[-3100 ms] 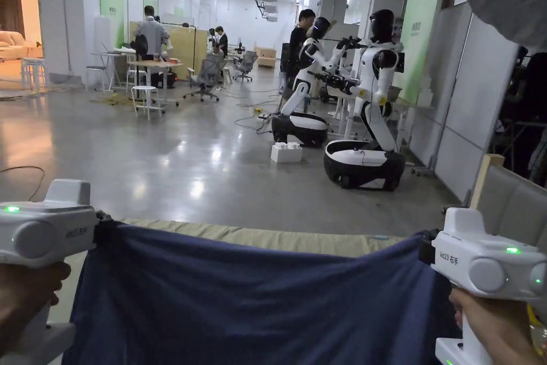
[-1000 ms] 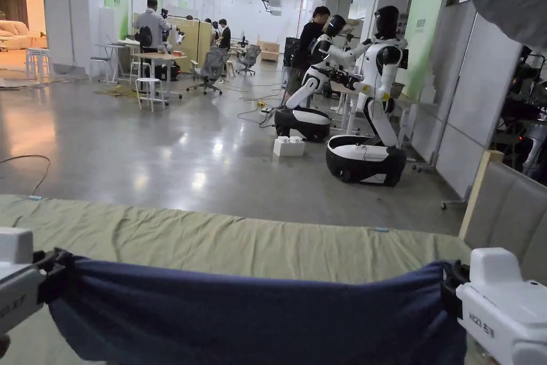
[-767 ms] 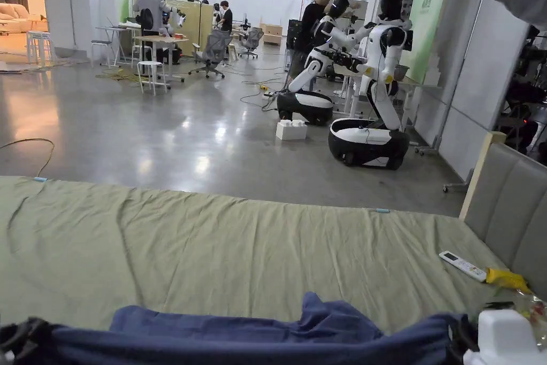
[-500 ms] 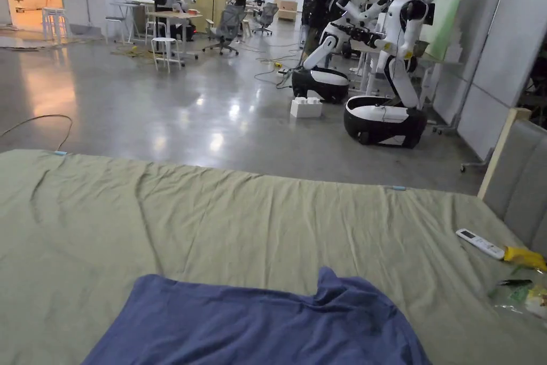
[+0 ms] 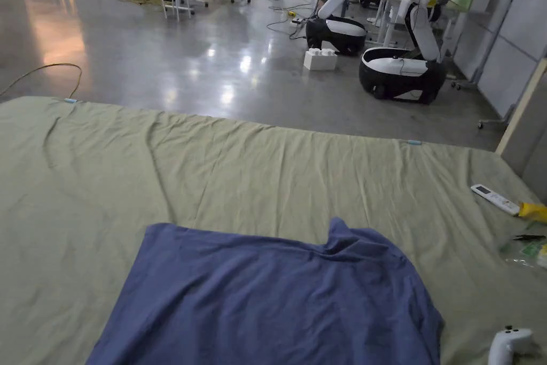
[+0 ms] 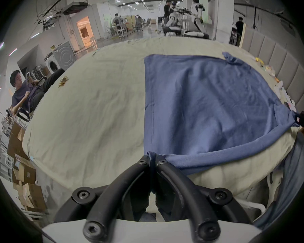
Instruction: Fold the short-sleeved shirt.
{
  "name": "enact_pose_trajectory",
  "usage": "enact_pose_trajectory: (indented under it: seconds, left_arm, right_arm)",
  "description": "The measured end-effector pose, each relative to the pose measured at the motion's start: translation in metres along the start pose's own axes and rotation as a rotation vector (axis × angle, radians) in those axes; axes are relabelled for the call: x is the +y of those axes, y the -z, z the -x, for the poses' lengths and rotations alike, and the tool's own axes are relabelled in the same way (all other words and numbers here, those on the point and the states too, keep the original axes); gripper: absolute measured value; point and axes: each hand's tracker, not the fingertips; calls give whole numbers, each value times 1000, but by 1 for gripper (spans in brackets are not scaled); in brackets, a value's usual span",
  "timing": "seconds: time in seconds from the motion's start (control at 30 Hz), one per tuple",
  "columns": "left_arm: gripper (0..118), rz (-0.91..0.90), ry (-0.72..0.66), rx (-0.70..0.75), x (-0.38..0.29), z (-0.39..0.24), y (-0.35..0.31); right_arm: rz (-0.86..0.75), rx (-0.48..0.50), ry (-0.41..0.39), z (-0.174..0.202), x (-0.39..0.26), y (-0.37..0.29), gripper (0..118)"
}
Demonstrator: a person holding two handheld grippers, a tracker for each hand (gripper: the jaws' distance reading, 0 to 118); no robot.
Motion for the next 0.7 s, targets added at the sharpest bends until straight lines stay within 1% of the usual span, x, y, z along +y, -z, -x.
enact_pose_trajectory:
  seconds: [0.03, 0.07, 0.13, 0.17, 0.2, 0.23, 0.27, 0.3, 0.33, 0.37, 0.43, 0.53, 0.67, 0.7]
  left_arm:
    - [5, 10, 5, 4, 0, -1, 1]
    - [7, 13, 4, 7, 1, -1, 2]
    - [19, 19, -1, 22, 2, -5, -2]
    - [28, 9, -13, 29, 3, -5, -4]
    - [40, -20, -33, 26, 4, -5, -8]
    - [47, -61, -56, 13, 6, -4, -10]
    - [51, -93, -73, -3, 9, -4, -13]
    - [51, -125, -90, -15, 14, -6, -17]
    - [51, -158, -88, -26, 19, -9, -20]
    - [51, -196, -84, -37, 26, -13, -24]
    - [50, -268, -79, -35, 39, -24, -31]
    - [49, -389, -100, -62, 60, -38, -43]
    - [41, -560, -120, -49, 83, -58, -61]
    - [30, -598, -124, -36, 87, -62, -66]
  right_arm:
    - [18, 1, -7, 2, 0, 2, 3]
    - [24, -6, -9, 7, 3, -3, 7]
    - [43, -15, -18, 11, 5, -5, 33]
    - [52, -38, -15, 13, 7, -7, 46]
    - [45, -62, -4, 15, 12, -16, 62]
    - [17, -74, 14, 16, 15, -21, 70]
    - [-12, -77, 28, 16, 19, -26, 75]
    - [-44, -79, 48, 16, 24, -31, 78]
    - [-82, -72, 68, 9, 26, -28, 78]
    - [-145, -57, 85, 7, 31, -32, 78]
    - [-266, -37, 123, 7, 42, -41, 83]
    - [-431, -62, 179, 5, 57, -48, 84]
    - [-652, -132, 232, 15, 80, -62, 84]
    - [-685, -137, 243, 17, 86, -65, 82]
